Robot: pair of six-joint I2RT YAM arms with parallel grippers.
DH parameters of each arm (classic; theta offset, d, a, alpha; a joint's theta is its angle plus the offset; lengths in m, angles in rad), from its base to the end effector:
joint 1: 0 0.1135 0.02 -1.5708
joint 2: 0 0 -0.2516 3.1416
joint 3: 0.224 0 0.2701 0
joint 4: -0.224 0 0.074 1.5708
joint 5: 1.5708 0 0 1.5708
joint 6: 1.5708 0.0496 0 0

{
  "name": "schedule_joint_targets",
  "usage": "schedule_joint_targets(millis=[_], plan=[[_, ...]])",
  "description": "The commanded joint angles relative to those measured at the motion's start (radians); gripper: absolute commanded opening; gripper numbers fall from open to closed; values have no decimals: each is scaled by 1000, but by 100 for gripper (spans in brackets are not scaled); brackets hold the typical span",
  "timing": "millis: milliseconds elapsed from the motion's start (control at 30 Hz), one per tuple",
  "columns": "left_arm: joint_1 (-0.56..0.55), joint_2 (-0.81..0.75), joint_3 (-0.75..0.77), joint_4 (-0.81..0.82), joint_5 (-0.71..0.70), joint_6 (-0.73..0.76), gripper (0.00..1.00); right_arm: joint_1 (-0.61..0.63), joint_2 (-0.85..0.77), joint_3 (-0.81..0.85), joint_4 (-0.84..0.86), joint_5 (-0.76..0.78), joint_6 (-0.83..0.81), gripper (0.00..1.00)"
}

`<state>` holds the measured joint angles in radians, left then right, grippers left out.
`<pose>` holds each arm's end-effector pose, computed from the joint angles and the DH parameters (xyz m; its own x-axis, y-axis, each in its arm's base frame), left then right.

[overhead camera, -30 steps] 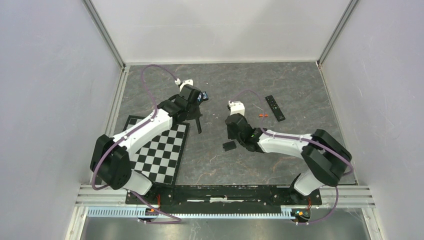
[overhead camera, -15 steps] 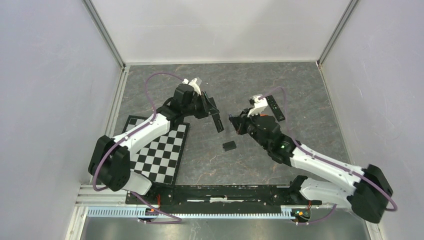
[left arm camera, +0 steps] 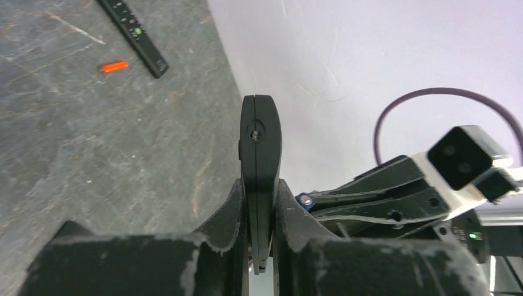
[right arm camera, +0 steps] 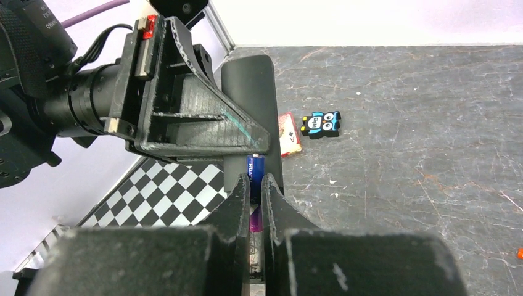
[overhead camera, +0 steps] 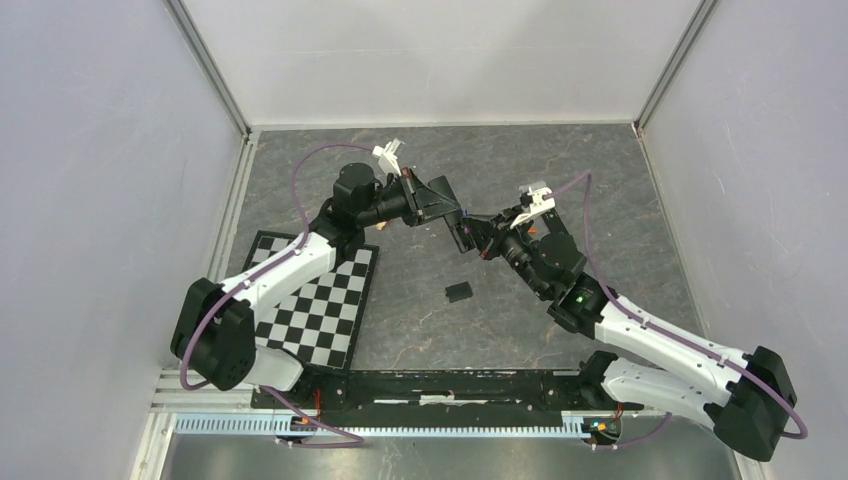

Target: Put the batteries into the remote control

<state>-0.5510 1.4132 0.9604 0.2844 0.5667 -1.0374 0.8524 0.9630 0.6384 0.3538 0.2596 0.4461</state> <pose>0.2909 -0.2100 0.2813 -0.8412 -0.3357 -0.4238 0.3309 0.3002 -0.8947 0.1853 0.1926 0.2965 -0.2237 0.3776 -0.8985 -0.5124 0.7387 0.4380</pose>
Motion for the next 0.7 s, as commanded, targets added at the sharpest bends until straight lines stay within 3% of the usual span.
schedule_joint_targets(millis=[0, 667], plan=[[4, -21, -2, 178, 82, -151, 2, -2, -26, -18, 72, -22, -28, 2], [12, -28, -12, 248, 38, -189, 2, -3, -59, -58, 9, -134, 38, 2]])
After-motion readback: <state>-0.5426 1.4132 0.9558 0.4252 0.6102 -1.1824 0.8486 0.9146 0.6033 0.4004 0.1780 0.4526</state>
